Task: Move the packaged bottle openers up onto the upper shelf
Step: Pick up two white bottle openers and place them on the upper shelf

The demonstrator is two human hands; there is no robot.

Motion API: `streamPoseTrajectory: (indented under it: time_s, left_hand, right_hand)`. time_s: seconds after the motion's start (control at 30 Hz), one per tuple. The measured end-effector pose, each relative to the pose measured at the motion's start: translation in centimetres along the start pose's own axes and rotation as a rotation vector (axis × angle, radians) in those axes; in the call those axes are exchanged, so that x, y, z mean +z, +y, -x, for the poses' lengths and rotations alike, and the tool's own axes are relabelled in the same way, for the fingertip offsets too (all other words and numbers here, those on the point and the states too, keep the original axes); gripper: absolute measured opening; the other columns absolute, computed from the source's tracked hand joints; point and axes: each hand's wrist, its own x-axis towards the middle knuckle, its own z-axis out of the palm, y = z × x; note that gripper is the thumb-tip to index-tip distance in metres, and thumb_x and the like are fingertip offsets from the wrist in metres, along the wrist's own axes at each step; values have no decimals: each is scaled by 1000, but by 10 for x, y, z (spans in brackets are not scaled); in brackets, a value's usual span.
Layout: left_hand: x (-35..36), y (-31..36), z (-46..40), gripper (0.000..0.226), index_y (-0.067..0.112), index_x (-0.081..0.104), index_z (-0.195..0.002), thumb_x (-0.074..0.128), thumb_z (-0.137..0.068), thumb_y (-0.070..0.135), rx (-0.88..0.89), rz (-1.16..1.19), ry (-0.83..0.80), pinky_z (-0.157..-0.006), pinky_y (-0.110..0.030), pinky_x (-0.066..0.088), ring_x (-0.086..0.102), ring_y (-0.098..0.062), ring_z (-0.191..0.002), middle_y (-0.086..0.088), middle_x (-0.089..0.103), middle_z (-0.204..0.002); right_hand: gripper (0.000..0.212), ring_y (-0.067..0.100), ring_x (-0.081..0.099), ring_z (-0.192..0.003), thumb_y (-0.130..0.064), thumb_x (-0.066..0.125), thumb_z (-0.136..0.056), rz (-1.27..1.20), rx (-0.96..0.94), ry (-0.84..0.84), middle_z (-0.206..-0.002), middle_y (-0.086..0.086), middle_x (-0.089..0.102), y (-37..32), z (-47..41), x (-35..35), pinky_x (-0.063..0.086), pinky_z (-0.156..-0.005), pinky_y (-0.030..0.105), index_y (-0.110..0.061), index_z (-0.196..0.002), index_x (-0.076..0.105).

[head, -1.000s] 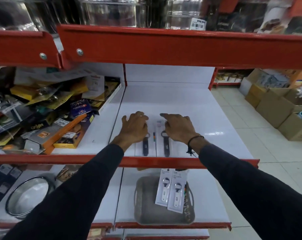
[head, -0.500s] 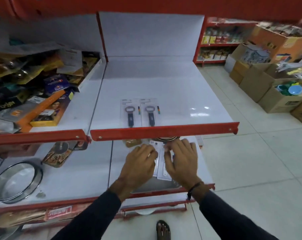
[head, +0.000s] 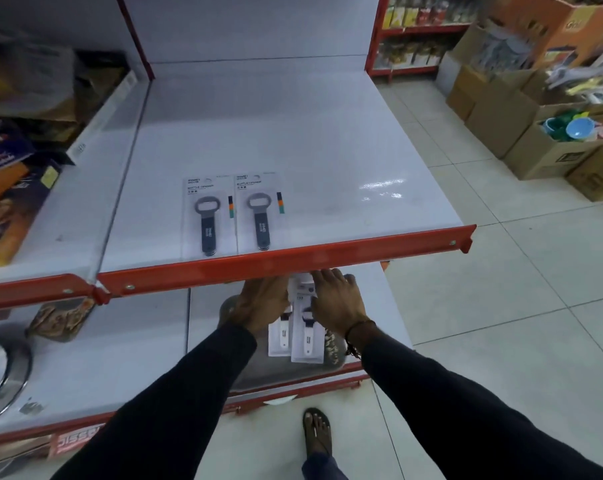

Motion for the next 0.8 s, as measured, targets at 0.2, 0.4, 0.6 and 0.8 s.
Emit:
streamPoseTrajectory:
  time_s: [0.2, 0.4, 0.6, 0.8]
  left_hand:
    - [-9, 5, 53, 19, 11, 70, -105, 72, -87, 8, -1, 96, 157, -73, -35, 59, 70, -26, -79, -10, 70, -105]
    - [-64, 36, 107, 46, 14, 52, -138, 65, -95, 22, -29, -20, 154, -107, -41, 51, 61, -26, -122, -10, 62, -137]
    - [-186, 61, 111, 32, 4, 65, -118, 67, -86, 3, 94, 179, 659, -85, -47, 55, 67, -31, -96, -16, 72, -109]
    - [-265, 37, 11, 32, 5, 63, -117, 40, -95, 1, -64, 425, 607, -99, -51, 48, 65, -37, -103, -17, 72, -114]
  right_hand:
    - [35, 28, 64, -107, -15, 57, -92, -234, -62, 85, -126, 6, 66, -12, 40, -22, 55, -92, 43, -17, -126, 62]
    - [28, 26, 61, -106, -13, 55, -92, -157, -131, 273, -118, 6, 66, -27, 91, -85, 47, -93, 41, -16, -119, 57]
    - [26, 19, 55, -88, -12, 48, -89, -233, -158, 641, -104, 4, 63, -30, 102, -212, 43, -77, 33, -14, -113, 59]
    - [29, 27, 58, -95, -11, 41, -93, -308, -26, 614, -108, 6, 67, 8, 19, -297, 47, -82, 45, -16, -113, 60]
